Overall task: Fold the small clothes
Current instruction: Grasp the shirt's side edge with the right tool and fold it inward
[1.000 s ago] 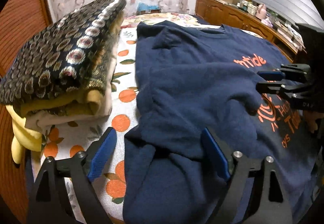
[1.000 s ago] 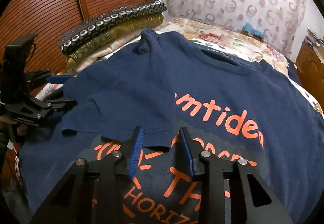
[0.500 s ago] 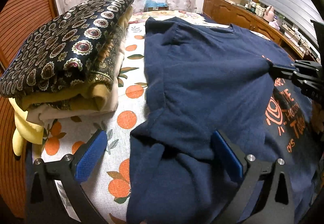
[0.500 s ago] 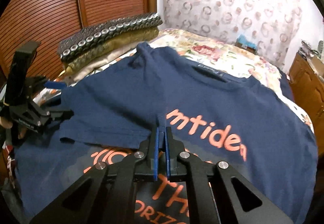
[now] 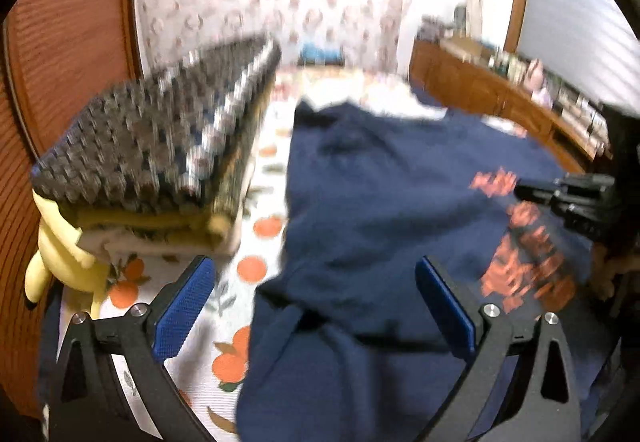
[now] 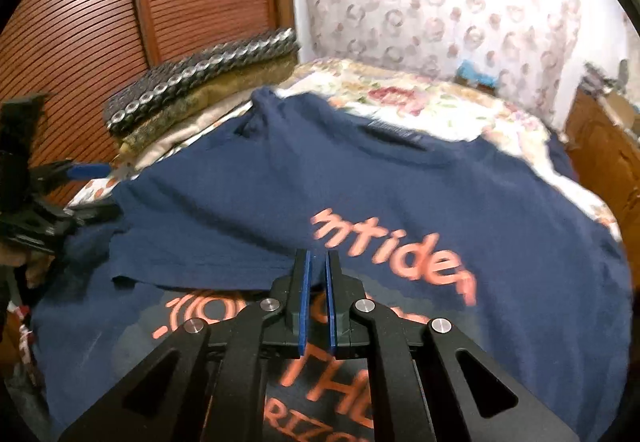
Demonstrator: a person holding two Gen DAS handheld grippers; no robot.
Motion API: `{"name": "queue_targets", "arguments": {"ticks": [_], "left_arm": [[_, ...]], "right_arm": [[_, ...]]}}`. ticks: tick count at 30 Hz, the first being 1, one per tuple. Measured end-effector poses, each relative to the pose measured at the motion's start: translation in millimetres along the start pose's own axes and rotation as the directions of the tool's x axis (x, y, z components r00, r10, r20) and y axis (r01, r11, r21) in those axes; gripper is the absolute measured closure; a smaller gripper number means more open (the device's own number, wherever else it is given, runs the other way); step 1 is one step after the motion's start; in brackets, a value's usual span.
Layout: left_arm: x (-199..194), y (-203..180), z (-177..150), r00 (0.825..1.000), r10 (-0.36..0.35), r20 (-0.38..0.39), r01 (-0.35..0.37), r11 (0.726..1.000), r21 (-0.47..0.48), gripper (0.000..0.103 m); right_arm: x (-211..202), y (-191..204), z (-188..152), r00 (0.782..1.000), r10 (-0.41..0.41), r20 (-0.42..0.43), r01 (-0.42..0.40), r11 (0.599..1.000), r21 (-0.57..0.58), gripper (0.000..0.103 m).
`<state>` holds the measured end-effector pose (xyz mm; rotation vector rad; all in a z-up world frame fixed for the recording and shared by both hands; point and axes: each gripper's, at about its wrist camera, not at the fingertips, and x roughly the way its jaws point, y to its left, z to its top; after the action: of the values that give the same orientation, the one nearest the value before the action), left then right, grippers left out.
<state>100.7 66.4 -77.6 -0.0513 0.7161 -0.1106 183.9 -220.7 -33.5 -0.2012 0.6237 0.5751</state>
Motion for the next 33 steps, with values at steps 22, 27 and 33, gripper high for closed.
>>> {"name": "queue_targets", "arguments": {"ticks": [22,27,33], "left_arm": [[-2.8,-122.9,45.2,0.966,-0.175,0.191,0.142,0.975,0.173,0.002],[-1.0,-140.4,42.9,0.964,-0.212,0.161,0.180,0.964,0.194,0.002],[-7.4,-157.1,34.7,0.957,-0.263,0.127,0.231,0.947,0.221,0.002]], "right_arm": [[-125.9,-125.8,-78.7,0.924,-0.376,0.064,0.356,0.911,0.208,0.054],[-124.9,-152.1,-114.8,0.924,-0.380,-0.039,0.376,0.885,0.275,0.054],[-112.4,-164.7,-134.8,0.931,-0.333,-0.149,0.364,0.871,0.329,0.054]]}}
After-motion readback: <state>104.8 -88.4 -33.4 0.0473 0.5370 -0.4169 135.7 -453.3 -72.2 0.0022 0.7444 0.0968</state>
